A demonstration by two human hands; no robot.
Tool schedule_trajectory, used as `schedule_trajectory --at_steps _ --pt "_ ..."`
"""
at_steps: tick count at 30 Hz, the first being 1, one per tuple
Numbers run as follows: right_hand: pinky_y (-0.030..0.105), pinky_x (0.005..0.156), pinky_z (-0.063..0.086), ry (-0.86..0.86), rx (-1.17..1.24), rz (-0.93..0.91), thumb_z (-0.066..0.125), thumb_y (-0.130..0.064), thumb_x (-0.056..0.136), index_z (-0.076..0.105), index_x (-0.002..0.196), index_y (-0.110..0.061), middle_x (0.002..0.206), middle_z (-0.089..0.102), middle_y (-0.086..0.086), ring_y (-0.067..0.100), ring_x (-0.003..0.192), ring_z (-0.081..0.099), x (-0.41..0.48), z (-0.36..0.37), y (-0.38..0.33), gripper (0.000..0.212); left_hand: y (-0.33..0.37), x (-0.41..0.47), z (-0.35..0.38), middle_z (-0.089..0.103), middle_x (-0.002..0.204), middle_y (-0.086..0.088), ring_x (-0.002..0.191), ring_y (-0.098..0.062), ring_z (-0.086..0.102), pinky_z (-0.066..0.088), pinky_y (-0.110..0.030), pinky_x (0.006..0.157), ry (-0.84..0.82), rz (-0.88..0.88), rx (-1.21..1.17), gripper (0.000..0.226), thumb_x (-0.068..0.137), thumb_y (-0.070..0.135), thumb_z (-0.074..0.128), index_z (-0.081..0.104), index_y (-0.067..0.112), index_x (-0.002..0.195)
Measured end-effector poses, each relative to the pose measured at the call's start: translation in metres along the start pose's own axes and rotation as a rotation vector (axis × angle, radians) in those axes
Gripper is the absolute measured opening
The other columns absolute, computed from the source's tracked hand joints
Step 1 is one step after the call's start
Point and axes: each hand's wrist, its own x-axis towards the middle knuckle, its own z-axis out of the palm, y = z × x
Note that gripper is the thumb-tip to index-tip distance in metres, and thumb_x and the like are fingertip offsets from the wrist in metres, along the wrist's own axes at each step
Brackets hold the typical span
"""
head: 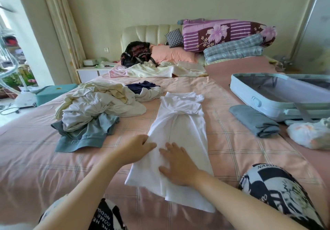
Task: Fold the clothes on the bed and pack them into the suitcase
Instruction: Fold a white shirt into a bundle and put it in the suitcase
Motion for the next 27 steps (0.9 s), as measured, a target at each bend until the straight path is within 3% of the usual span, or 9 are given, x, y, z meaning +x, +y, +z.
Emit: schedule_trajectory --at_steps 2,4,7,9,14,18,20,23,27 --pt "0.027 0.119 0.022 0.146 0.381 0.098 0.052 -0.021 0.097 0.047 0.146 -0.02 0.153 0.044 0.002 0.02 0.145 0.035 0.0 -0.016 -0.001 0.049 0.015 -0.014 0.006 0.065 0.086 -0.002 0.071 -0.021 0.063 0.055 -0.04 0.069 -0.04 0.067 -0.091 0.036 0.085 0.045 0.066 0.059 0.013 0.097" --pt "0.031 0.106 0.045 0.323 0.711 0.278 0.048 -0.007 0.093 0.066 0.119 -0.02 0.115 0.068 -0.003 0.019 0.114 0.063 -0.003 -0.035 0.001 0.034 0.032 -0.031 0.018 0.067 0.088 -0.004 0.069 -0.023 0.065 0.058 -0.037 0.063 -0.341 0.068 -0.264 0.029 0.09 0.033 0.068 0.056 0.018 0.111" --pt "0.044 0.086 0.056 0.409 0.828 0.45 0.047 -0.022 0.091 0.064 0.101 -0.025 0.095 0.067 -0.007 0.019 0.083 0.064 -0.01 -0.046 0.015 0.02 0.045 -0.05 0.029 0.073 0.098 -0.007 0.074 -0.026 0.07 0.059 -0.034 0.067 -0.823 0.044 -0.265 0.029 0.097 0.028 0.059 0.06 0.014 0.121" --pt "0.035 0.08 0.051 0.329 0.604 0.453 0.05 -0.033 0.089 0.058 0.114 -0.026 0.104 0.059 -0.009 0.015 0.089 0.061 -0.021 -0.044 0.023 0.027 0.035 -0.04 0.033 0.075 0.095 -0.001 0.074 -0.02 0.071 0.054 -0.026 0.063 -0.707 0.103 -0.171 0.021 0.096 0.03 0.059 0.067 0.018 0.112" --pt "0.028 0.079 0.044 0.236 0.268 0.261 0.063 -0.051 0.084 0.061 0.108 -0.034 0.104 0.052 -0.014 0.009 0.094 0.058 -0.034 -0.028 0.015 0.029 -0.001 -0.009 0.038 0.066 0.084 0.008 0.065 -0.013 0.063 0.049 -0.024 0.059 -0.005 0.096 -0.063 0.008 0.088 0.034 0.069 0.063 0.032 0.082" --pt "0.028 0.073 0.044 0.256 0.142 0.229 0.066 -0.047 0.088 0.069 0.084 -0.027 0.094 0.058 -0.011 0.015 0.091 0.06 -0.026 -0.013 0.007 0.02 -0.006 -0.016 0.058 0.051 0.107 0.015 0.085 -0.005 0.055 0.047 -0.023 0.076 -0.033 0.18 0.102 0.047 0.071 0.053 0.08 0.057 0.033 0.106" --pt "0.028 0.069 0.043 0.415 0.259 0.217 0.066 -0.04 0.091 0.072 0.082 -0.022 0.088 0.063 -0.009 0.015 0.083 0.06 -0.028 -0.011 0.006 0.02 -0.007 -0.016 0.068 0.04 0.113 0.011 0.088 -0.011 0.053 0.049 -0.028 0.08 0.064 0.259 0.079 0.062 0.066 0.052 0.084 0.046 0.028 0.11" --pt "0.027 0.06 0.041 0.747 0.336 0.265 0.065 -0.028 0.093 0.074 0.079 -0.019 0.077 0.067 -0.01 0.012 0.071 0.057 -0.035 -0.023 0.009 0.019 -0.005 -0.017 0.068 0.039 0.103 0.008 0.075 -0.01 0.053 0.045 -0.02 0.069 0.3 0.332 -0.082 0.049 0.075 0.036 0.083 0.042 0.021 0.097" --pt "0.03 0.059 0.046 0.435 0.004 0.471 0.055 -0.031 0.097 0.065 0.072 -0.015 0.073 0.065 -0.004 0.021 0.068 0.059 -0.042 -0.036 0.027 0.032 -0.009 -0.027 0.069 0.05 0.081 0.014 0.066 -0.005 0.047 0.047 -0.029 0.063 0.22 0.417 0.065 0.028 0.083 0.032 0.073 0.045 0.029 0.079"
